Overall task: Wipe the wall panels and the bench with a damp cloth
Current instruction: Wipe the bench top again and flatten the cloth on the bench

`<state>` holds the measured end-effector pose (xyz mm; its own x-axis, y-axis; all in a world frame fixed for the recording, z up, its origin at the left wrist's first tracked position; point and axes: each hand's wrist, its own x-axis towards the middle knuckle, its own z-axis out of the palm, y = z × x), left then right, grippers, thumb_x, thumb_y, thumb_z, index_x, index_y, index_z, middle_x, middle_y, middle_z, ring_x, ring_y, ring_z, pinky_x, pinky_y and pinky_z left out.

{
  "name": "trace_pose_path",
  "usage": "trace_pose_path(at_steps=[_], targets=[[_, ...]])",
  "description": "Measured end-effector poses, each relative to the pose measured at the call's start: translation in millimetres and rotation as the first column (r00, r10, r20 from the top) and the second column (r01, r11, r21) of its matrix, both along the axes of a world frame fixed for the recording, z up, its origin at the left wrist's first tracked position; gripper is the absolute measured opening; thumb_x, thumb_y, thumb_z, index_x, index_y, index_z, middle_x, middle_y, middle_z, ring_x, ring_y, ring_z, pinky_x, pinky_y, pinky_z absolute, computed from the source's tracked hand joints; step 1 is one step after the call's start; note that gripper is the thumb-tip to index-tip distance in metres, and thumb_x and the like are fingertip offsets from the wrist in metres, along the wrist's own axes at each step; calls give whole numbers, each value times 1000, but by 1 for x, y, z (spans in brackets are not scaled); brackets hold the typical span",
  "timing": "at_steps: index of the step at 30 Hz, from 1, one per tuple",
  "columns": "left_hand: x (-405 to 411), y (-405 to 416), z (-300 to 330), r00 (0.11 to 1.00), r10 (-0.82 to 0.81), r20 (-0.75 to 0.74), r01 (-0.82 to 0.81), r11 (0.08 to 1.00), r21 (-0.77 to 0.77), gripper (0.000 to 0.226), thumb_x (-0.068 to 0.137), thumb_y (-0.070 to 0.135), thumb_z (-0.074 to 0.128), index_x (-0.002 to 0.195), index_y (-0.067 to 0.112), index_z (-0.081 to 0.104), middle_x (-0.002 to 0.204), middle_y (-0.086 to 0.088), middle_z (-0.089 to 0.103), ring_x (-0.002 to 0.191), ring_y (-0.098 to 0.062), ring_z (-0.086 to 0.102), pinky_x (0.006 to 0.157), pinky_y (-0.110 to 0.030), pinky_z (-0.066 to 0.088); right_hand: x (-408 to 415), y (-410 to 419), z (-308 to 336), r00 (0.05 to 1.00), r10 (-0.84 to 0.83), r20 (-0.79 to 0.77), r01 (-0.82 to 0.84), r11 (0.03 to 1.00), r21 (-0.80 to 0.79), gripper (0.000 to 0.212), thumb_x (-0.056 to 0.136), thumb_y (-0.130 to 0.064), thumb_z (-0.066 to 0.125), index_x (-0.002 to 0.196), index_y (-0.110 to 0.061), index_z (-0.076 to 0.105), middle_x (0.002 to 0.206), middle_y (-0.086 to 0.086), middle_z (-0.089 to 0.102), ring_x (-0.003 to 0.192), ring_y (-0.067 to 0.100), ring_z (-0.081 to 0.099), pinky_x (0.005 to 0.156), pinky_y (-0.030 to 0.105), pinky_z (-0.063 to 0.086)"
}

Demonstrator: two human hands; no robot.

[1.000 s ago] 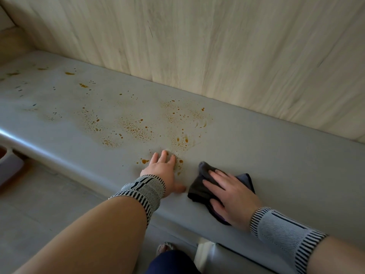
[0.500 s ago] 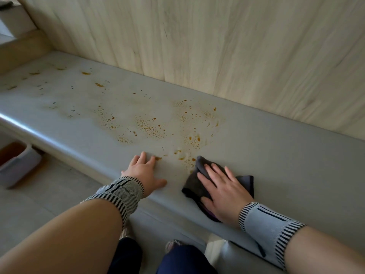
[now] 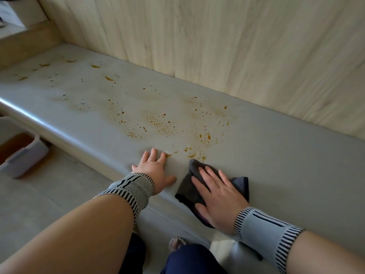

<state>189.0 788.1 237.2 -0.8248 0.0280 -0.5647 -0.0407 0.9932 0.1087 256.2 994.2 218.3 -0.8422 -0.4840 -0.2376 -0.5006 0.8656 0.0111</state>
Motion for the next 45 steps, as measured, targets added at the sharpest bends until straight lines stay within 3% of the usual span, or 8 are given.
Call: trace_pose_path(at_steps=[6, 13, 19, 25, 33, 36, 39, 45], targets=[[-2, -14, 5, 998, -24, -52, 28, 997, 73, 63, 103, 36, 40, 158, 26, 12, 166, 0, -6, 152, -21, 2, 122, -49, 18, -21, -37, 3, 1000, 4, 19, -4, 999, -43, 76, 89, -57, 3, 156, -21, -1, 163, 7, -12, 149, 22, -14, 113, 39, -17], [-7, -65, -9, 987, 92, -128, -95, 995, -19, 68, 101, 41, 40, 157, 20, 7, 163, -8, -2, 151, -27, -1, 122, -51, 16, -6, -9, -8, 998, 46, 47, -47, 999, 7, 68, 87, -55, 35, 141, -15, 47, 146, 15, 47, 135, 30, 45, 109, 45, 22], [-15, -62, -13, 994, 84, -68, -85, 996, -9, 65, 101, 35, 33, 156, 19, 3, 163, -7, -7, 151, -26, -5, 121, -55, 12, -35, -70, -2, 1000, 1, 12, 0, 999, -43, 71, 96, -55, 16, 155, -22, -5, 162, 11, -14, 149, 26, -15, 118, 46, -13], [-21, -74, -18, 988, 81, -129, -74, 995, 61, 59, 101, 21, 38, 157, 13, 19, 164, -16, 10, 150, -35, 9, 119, -52, 20, -69, -121, -10, 1000, -17, 2, 17, 996, -87, 68, 98, -53, 24, 155, -25, 0, 163, 8, -10, 149, 26, -12, 120, 47, -8], [-22, -76, -4, 999, 38, -2, -38, 999, 23, 68, 101, 16, 32, 158, 25, -3, 165, -4, -12, 152, -23, -10, 123, -46, 15, -46, -83, -3, 991, 130, 42, -130, 991, -11, 77, 88, -56, 7, 156, -20, 4, 163, 8, -5, 150, 25, -6, 114, 40, -13], [-21, -79, -2, 995, 47, -86, -45, 999, 22, 67, 99, 13, 36, 158, 27, 7, 164, -5, 11, 150, -23, 17, 118, -43, 30, -46, -94, -1, 996, 92, -8, -92, 996, -12, 74, 90, -54, 18, 154, -16, 21, 161, 11, 20, 148, 28, 17, 116, 43, 2], [-21, -90, 5, 946, 197, -256, -187, 980, 63, 67, 94, 4, 40, 154, 31, 25, 144, -5, 51, 121, -24, 56, 95, -39, 53, -55, -118, -4, 996, 93, 17, -91, 993, -79, 73, 99, -52, 25, 155, -16, -7, 164, 1, -5, 150, 20, -6, 118, 39, -9], [-18, -145, -23, 889, 276, -365, -240, 960, 141, 58, 98, 18, 35, 154, 20, 24, 164, 1, 12, 151, -19, 5, 123, -42, 15, -80, -173, -10, 996, 88, -3, -87, 986, -145, 79, 99, -50, 31, 154, -13, -11, 164, 1, 1, 150, 18, -4, 121, 39, -5]])
